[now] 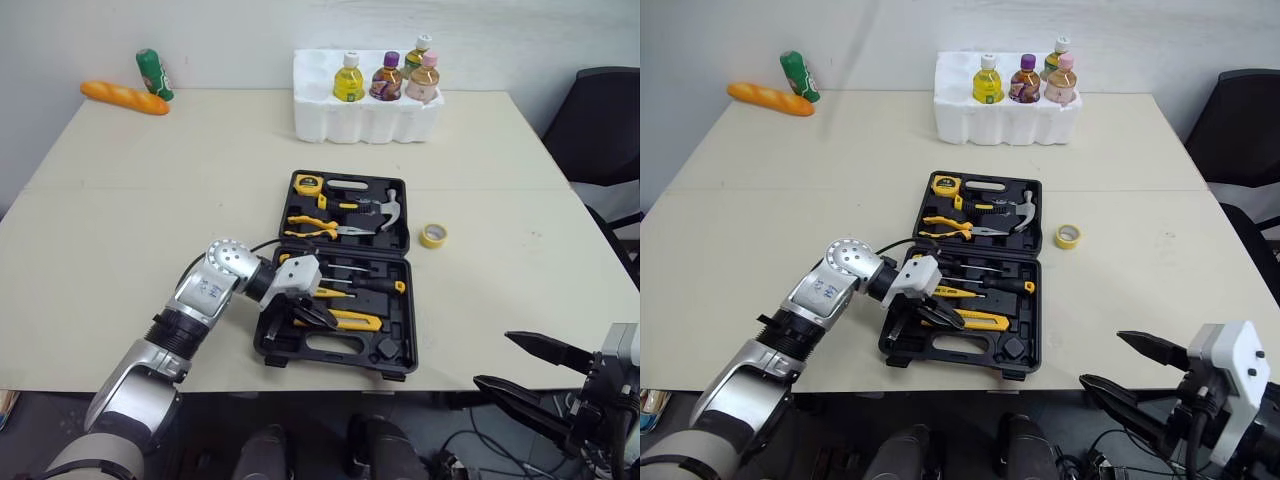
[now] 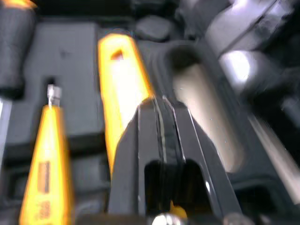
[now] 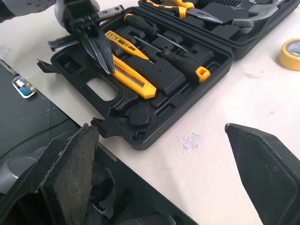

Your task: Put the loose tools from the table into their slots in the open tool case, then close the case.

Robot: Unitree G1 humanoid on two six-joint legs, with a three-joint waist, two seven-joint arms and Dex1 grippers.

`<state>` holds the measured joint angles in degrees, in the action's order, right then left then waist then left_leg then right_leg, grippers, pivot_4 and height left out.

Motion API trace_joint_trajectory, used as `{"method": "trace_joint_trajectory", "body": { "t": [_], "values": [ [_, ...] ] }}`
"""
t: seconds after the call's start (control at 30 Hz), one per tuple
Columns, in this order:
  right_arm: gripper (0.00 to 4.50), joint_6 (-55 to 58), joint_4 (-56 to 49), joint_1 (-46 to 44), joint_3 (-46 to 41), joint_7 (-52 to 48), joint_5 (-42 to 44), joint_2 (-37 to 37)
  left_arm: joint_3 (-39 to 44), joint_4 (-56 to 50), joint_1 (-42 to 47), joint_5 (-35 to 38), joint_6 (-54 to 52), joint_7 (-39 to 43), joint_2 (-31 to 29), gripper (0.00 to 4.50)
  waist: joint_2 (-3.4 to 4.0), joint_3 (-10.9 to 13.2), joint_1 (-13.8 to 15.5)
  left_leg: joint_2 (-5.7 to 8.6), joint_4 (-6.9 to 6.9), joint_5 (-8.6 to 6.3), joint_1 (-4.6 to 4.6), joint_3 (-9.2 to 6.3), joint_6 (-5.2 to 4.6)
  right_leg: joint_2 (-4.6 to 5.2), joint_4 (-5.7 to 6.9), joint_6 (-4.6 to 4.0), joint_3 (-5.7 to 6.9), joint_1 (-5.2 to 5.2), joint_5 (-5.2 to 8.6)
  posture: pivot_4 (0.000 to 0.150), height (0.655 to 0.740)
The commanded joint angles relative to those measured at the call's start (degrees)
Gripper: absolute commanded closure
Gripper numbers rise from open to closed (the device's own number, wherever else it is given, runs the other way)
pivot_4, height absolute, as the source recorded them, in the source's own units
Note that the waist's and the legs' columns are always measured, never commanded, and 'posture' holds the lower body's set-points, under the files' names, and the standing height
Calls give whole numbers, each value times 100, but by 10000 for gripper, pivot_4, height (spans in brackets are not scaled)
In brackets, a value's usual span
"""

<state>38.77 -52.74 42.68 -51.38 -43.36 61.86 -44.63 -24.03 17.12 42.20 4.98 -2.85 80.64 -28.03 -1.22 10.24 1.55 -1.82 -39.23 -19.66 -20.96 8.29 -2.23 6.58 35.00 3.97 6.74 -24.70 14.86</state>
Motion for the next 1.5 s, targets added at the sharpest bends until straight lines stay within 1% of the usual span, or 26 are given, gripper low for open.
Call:
{"method": "trace_joint_trajectory", "body": {
  "t": [0.03,0.1,0.13,0.17,0.23,0.27,0.3,0.33,0.37,0.4,0.43,0.47,0.57,0.63,0.67,0.73,0.83,0.9,0.93,1.03,1.17,1.33,1.43,1.5],
  "values": [
    [0,-71,-64,-17,55,1,-63,-50,-584,421,-260,-1007,377,-235,-279,44669,17,-43,-5,-4,6,-23,27,0,-25,0,-11,-1,2,24,1,1500,7367],
    [0,-71,-66,-16,83,2,-116,-55,-553,487,-246,-1035,277,-407,-241,44669,41,-79,-8,-13,10,-50,67,3,-31,0,-22,-7,3,64,5,1500,7367],
    [0,-73,-72,-16,93,7,-129,-50,-478,462,-237,-934,167,-437,-205,44669,56,-99,-9,-23,12,-62,78,3,-36,-2,-37,-11,8,98,8,1500,7367],
    [0,-85,-64,-30,93,7,-153,-49,-330,372,-231,-688,-73,-419,-145,44669,68,-114,-8,-33,13,-71,87,2,-34,-5,-52,-13,14,120,9,1500,7367],
    [0,-140,80,-172,59,80,-325,-74,408,-135,-165,494,-1152,-222,-58,44669,85,-125,-23,-35,14,-84,88,2,-13,-5,-64,-21,14,123,15,1500,7367],
    [0,-155,137,-230,39,100,-401,-74,660,-339,-150,877,-1585,-158,-55,38590,86,-121,-40,-35,13,-79,88,2,-18,-6,-64,-19,14,112,14,1500,7367],
    [0,-148,248,-329,34,170,-504,-98,977,-511,-111,1285,-2060,-113,-99,35862,77,-113,-43,-35,11,-60,79,2,-40,-9,-60,-16,13,86,13,1500,7367],
    [0,-152,372,-439,39,240,-628,-120,1253,-595,-79,1559,-2452,-135,-181,31528,48,-95,-42,-34,11,-55,68,3,-33,-10,-47,-14,12,69,11,1500,7367],
    [0,-141,625,-643,60,375,-804,-178,1677,-433,-55,1712,-2666,-376,-328,26471,36,-88,-41,-30,7,-50,55,3,-20,-9,-10,-16,6,42,12,1500,7367],
    [0,-132,830,-804,79,458,-952,-225,1999,-281,-63,1774,-2766,-601,-455,21876,30,-85,-56,-31,4,-32,39,3,15,-10,0,-20,5,23,14,1500,7367],
    [0,-116,998,-917,86,475,-1068,-273,2236,-84,-110,1739,-2717,-804,-592,17233,29,-83,-62,-31,4,-24,32,5,27,-13,4,-20,5,13,14,1500,7367],
    [0,-100,1097,-984,89,465,-1139,-300,2368,20,-150,1708,-2678,-930,-673,12582,28,-83,-60,-30,4,-19,34,8,32,-14,5,-22,6,12,16,1500,7367],
    [0,-217,1736,-1010,-104,-17,-1536,-557,2839,1069,-245,1478,-2269,-1125,-1317,117,33,-77,-65,-31,11,-18,40,11,34,-22,6,-29,10,13,20,1500,7367],
    [0,-299,2300,-1104,-222,-254,-1757,-718,3028,1605,-334,1306,-1882,-1169,-1758,117,20,-69,-55,-32,12,-26,42,13,21,-23,5,-28,10,14,20,1500,7367],
    [0,-350,2647,-1168,-269,-375,-1884,-812,3127,1855,-418,1220,-1669,-1186,-2024,117,15,-64,-50,-31,12,-45,42,14,-7,-21,4,-27,9,13,20,1500,7367],
    [0,-483,3181,-1272,-308,-569,-2120,-927,3329,2120,-588,1184,-1450,-1186,-2397,117,2,-51,-43,-30,11,-50,41,15,-11,-13,1,-26,10,14,19,1500,7367],
    [0,-736,3814,-1571,-186,-582,-2436,-935,3592,2542,-903,1135,-1159,-1364,-2734,117,-5,-45,-24,-33,11,-55,38,13,0,-6,-7,-26,13,11,19,1500,7367],
    [0,-836,4095,-1771,-111,-579,-2577,-920,3729,2813,-1063,1052,-931,-1609,-2839,117,20,-34,-21,-33,11,-55,38,13,18,0,-11,-27,11,10,19,1500,7367],
    [0,-858,4194,-1883,-66,-605,-2626,-948,3827,2764,-1194,1087,-919,-1647,-2882,117,32,-27,-14,-32,11,-56,38,13,20,5,-12,-27,10,10,19,1500,7367],
    [0,-883,4400,-2272,157,-730,-2736,-1153,4089,2119,-1613,1348,-1108,-1605,-2864,117,45,-17,-29,-33,14,-61,35,14,30,6,-11,-29,10,4,20,1500,7367],
    [0,-1022,4556,-3049,828,-955,-2936,-1583,4114,941,-1955,1605,-1472,-1672,-2591,117,58,-8,-51,-33,13,-64,32,19,54,9,-4,-25,2,-2,18,1500,7367],
    [0,-1023,4629,-4971,2608,-1282,-3127,-2164,3795,-657,-1761,2086,-2249,-1840,-2013,117,74,1,-126,-34,13,-50,42,20,73,7,17,-27,1,1,18,1500,7367],
    [0,-1013,4951,-6295,3877,-1665,-3536,-2224,3539,-1581,-1482,2439,-2703,-1917,-1702,117,72,2,-166,-35,14,-28,32,21,60,-3,25,-32,6,-13,21,1500,7367],
    [0,-1037,5223,-7056,4618,-1926,-3926,-2148,3411,-1993,-1276,2606,-2929,-2012,-1520,117,72,2,-178,-31,12,-23,19,29,56,-4,26,-31,4,-26,20,1500,7367]
  ]
}}
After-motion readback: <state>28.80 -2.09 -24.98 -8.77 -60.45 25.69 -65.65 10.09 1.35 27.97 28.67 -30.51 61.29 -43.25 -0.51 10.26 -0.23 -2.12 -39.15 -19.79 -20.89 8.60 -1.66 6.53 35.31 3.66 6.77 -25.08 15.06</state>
